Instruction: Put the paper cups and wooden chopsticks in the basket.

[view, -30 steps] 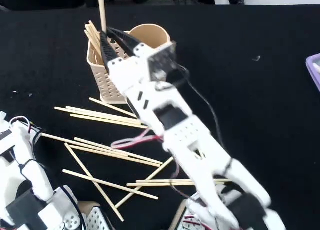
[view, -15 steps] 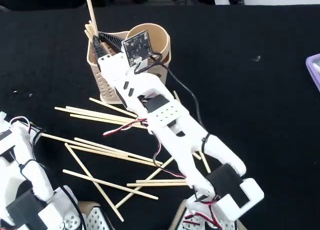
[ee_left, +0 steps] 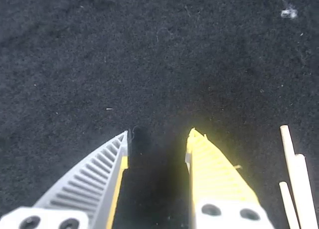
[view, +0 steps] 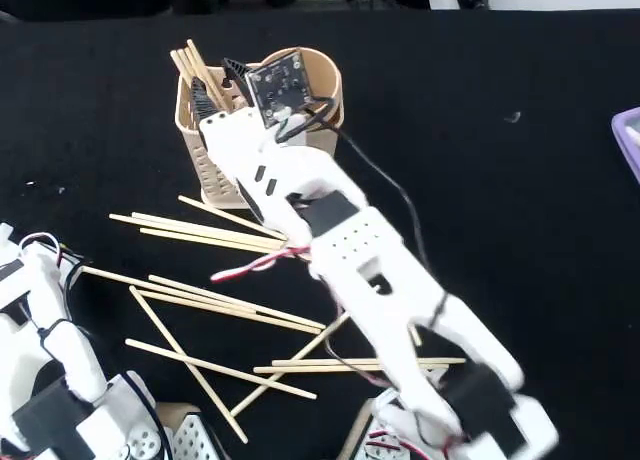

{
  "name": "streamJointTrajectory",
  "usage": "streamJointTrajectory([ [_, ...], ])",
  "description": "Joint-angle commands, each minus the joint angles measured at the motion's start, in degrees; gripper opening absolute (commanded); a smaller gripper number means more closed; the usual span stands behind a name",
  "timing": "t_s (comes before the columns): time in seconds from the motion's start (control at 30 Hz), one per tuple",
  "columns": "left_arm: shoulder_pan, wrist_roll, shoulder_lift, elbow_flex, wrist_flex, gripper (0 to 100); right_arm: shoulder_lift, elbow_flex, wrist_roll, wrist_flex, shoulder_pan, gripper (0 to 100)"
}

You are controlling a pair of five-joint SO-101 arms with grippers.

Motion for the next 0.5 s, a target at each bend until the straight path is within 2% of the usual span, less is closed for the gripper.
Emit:
streamJointTrajectory([
  [0.0,0.84,-0.35,-0.88,-1.27,-0.88,19,-10.51,-1.71,0.00,11.87,-1.14,13.8],
  [0.23,0.84,-0.35,-0.88,-1.27,-0.88,19,-26.59,-0.66,1.14,47.21,-2.64,14.0],
  [0.37,0.84,-0.35,-0.88,-1.27,-0.88,19,-30.99,5.67,13.27,61.19,-2.64,14.1],
  [0.47,0.84,-0.35,-0.88,-1.27,-0.88,19,-31.34,14.81,26.11,64.62,-2.55,14.2],
])
